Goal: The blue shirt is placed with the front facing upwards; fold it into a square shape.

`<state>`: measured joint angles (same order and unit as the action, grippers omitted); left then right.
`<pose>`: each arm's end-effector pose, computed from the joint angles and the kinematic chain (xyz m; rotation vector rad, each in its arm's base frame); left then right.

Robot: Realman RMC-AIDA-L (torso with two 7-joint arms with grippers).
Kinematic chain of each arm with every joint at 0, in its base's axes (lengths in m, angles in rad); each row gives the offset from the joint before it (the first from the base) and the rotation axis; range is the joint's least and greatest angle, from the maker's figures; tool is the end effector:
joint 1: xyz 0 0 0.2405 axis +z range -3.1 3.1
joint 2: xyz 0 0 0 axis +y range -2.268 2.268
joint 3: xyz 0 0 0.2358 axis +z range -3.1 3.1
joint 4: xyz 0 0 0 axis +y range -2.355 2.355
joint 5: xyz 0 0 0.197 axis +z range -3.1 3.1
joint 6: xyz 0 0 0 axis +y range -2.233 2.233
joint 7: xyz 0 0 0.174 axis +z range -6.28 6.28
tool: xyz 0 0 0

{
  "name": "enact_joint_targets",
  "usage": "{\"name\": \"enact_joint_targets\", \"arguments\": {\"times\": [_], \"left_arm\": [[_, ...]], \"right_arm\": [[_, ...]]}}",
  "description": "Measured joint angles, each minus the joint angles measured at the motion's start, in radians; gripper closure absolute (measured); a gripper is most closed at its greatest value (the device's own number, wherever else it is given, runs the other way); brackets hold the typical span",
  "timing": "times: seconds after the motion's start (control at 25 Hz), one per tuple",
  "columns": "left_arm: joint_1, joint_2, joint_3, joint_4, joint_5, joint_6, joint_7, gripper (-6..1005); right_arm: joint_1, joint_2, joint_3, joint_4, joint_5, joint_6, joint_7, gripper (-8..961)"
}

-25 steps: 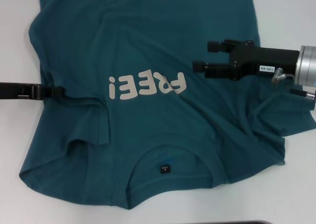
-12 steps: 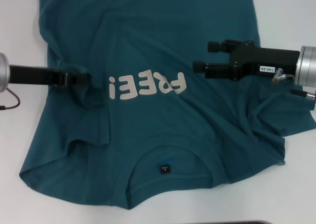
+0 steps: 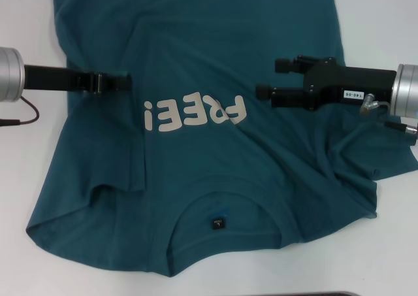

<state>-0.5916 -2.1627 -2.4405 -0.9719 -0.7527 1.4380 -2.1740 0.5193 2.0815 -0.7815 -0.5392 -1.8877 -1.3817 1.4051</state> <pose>-0.2334 0.3514 -0.0111 -2.4604 -1.3430 -0.2945 0.2394 0.3282 -0.0395 -2.6178 0.8120 0.6999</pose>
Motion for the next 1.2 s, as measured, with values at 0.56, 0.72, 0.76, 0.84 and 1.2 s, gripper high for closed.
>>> {"name": "enact_joint_targets", "arguments": {"times": [0.56, 0.72, 0.76, 0.84, 1.2], "left_arm": [[0.024, 0.001, 0.004, 0.003, -0.002, -0.008, -0.012, 548], [0.058, 0.003, 0.0, -0.026, -0.021, 0.021, -0.001, 459], [0.066, 0.004, 0.0, -0.032, -0.026, 0.037, 0.004, 412], [0.084, 0.006, 0.0, -0.04, -0.035, 0.067, 0.012, 317], [0.168, 0.011, -0.002, -0.03, -0.197, 0.197, 0.123, 188]], "right_arm": [[-0.002, -0.001, 0.003, -0.002, 0.004, -0.02, 0.0, 46], [-0.001, -0.002, 0.003, -0.002, 0.004, -0.027, 0.001, 47], [-0.002, -0.002, 0.003, -0.002, 0.004, -0.028, 0.001, 47], [-0.004, -0.004, 0.004, -0.002, 0.004, -0.034, -0.001, 47], [-0.017, -0.019, 0.008, -0.006, 0.003, -0.069, 0.002, 47]]}}
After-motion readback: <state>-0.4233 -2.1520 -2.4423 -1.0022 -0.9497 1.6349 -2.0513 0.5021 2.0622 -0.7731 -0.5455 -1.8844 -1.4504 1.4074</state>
